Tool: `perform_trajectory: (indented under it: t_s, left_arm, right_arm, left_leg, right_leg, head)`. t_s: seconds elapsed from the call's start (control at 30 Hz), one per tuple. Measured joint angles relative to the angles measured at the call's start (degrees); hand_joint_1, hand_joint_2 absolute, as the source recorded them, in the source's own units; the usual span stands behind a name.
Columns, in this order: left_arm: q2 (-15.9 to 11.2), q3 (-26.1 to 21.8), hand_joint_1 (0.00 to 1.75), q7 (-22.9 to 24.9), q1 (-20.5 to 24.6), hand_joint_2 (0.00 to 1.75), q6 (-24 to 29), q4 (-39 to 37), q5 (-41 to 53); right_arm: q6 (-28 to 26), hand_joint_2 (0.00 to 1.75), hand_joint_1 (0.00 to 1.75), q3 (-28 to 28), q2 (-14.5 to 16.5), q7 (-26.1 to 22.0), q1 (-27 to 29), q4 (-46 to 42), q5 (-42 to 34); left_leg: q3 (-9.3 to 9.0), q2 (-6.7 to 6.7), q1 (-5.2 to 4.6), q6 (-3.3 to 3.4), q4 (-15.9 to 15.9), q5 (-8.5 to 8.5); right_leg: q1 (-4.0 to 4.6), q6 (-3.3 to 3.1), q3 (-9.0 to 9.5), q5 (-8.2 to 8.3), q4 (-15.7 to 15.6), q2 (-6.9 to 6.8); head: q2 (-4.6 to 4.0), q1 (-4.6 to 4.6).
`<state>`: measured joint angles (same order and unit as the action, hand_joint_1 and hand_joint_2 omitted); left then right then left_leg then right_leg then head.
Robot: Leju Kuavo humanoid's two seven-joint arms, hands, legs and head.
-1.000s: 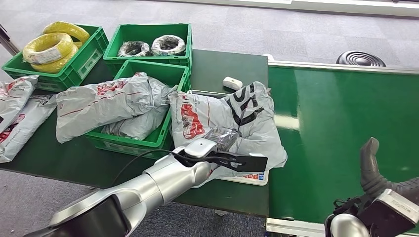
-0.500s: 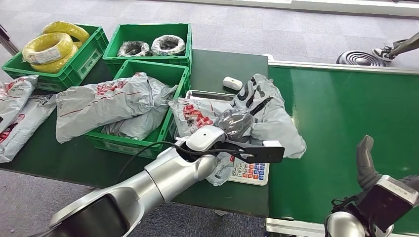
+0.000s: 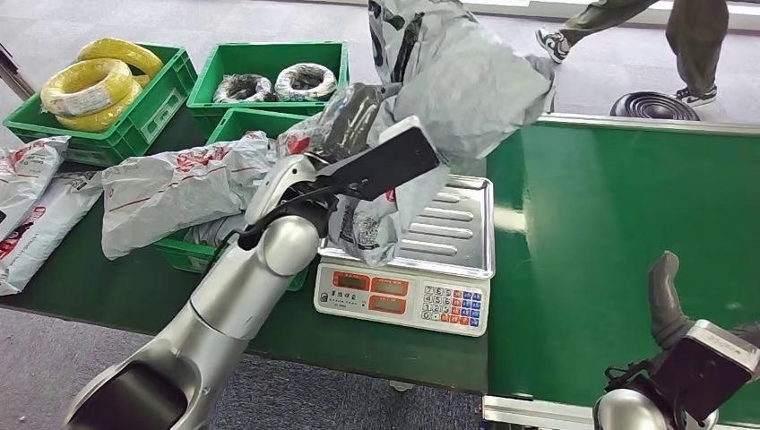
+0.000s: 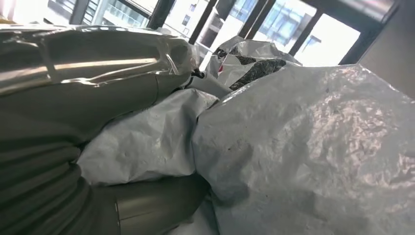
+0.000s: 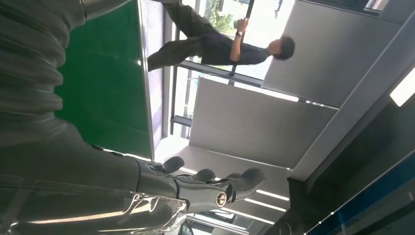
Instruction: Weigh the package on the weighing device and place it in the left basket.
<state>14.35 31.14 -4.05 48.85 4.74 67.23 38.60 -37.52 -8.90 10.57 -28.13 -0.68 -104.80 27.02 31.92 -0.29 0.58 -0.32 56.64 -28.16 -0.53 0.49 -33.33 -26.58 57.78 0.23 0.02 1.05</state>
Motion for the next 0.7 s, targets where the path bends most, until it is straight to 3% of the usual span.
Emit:
perform_trajectory:
  t_s: [0.1, 0.2, 0.43, 0.7]
  left_arm:
    - [-0.4, -2.4, 1.75, 0.8, -0.4, 1.75, 13.2, 1.9, 7.0]
    - [-1.1, -3.8, 1.73, 7.9, 1.6, 1.75, 20.1, -2.3, 19.9]
    - [-2.2, -7.3, 1.61, 16.4, 6.9, 1.75, 19.7, -24.4, 27.5]
    - [-4.2, -10.5, 1.39, 17.2, 9.6, 1.75, 15.7, -39.0, 28.3]
  right_arm:
    - [-0.8, 1.75, 0.00, 0.0, -0.2, 0.0, 0.3, 0.1, -1.3]
    - [-1.8, 1.75, 0.00, 0.5, -0.5, -0.2, 0.5, 0.4, -2.1]
    - [-1.9, 1.75, 0.00, 1.9, -1.2, 0.0, 0.5, 1.4, -2.8]
    - [-1.9, 1.75, 0.00, 2.2, -2.6, 0.0, 0.3, 2.9, -4.9]
  left_leg:
    - [0.01, 0.01, 0.00, 0.00, 0.0, 0.00]
    - [0.00, -0.05, 0.00, 0.01, 0.0, 0.01]
    - [-0.11, 0.10, 0.00, 0.01, 0.0, 0.05]
    - [0.02, 0.01, 0.00, 0.01, 0.0, 0.05]
  right_leg:
    - [0.00, 0.00, -0.02, 0.00, 0.0, 0.00]
    - [0.00, 0.00, 0.02, -0.01, 0.0, -0.12]
    - [0.00, -0.02, 0.07, 0.07, 0.0, -0.01]
    - [0.01, -0.01, -0.03, 0.06, 0.0, -0.02]
  head:
    - [0.00, 0.02]
    - [0.00, 0.01]
    - [0.00, 0.01]
    - [0.00, 0.01]
